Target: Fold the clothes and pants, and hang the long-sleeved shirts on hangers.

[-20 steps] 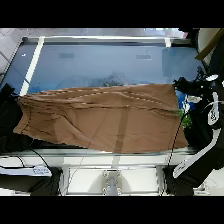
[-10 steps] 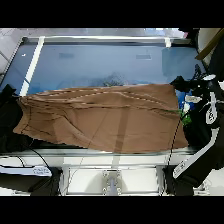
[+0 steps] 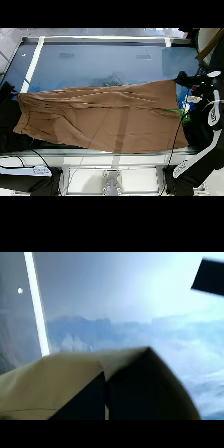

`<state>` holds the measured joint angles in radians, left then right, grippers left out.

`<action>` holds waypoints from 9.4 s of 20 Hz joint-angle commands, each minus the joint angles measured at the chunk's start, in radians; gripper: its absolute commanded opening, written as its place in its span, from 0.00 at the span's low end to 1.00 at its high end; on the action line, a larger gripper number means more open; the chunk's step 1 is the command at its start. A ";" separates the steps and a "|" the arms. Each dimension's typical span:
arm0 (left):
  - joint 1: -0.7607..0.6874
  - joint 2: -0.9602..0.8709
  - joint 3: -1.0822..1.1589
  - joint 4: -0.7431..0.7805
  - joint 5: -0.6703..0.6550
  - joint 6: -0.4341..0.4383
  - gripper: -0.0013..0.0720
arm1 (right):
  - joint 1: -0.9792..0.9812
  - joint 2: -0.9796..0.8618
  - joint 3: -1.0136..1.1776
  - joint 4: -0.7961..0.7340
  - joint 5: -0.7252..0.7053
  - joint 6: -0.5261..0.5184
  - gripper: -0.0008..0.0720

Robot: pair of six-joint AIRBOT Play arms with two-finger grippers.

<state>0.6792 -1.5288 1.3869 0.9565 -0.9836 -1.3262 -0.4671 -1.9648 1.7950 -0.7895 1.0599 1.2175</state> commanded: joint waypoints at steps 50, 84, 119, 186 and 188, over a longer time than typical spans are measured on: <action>0.338 0.309 -0.646 -0.293 -0.068 0.314 0.05 | -0.504 1.076 -0.785 -0.285 0.431 -0.071 0.51; 0.338 0.308 -0.646 -0.292 -0.066 0.325 0.05 | -0.595 0.908 -1.334 -0.370 0.172 -0.106 0.61; -0.116 0.086 0.045 0.136 0.091 -0.137 0.05 | -0.045 0.438 -0.384 -0.138 -0.016 0.199 0.03; -1.152 -0.091 0.201 0.135 0.332 0.208 0.05 | 0.027 0.101 0.286 0.116 0.549 0.179 0.03; -1.179 -0.085 0.201 0.135 0.316 0.208 0.06 | 0.014 0.173 0.256 -0.009 0.643 0.179 0.03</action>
<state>-0.4538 -1.6142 1.5867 1.0969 -0.6582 -1.1183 -0.4427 -1.8881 2.0651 -0.6819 1.5791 1.3792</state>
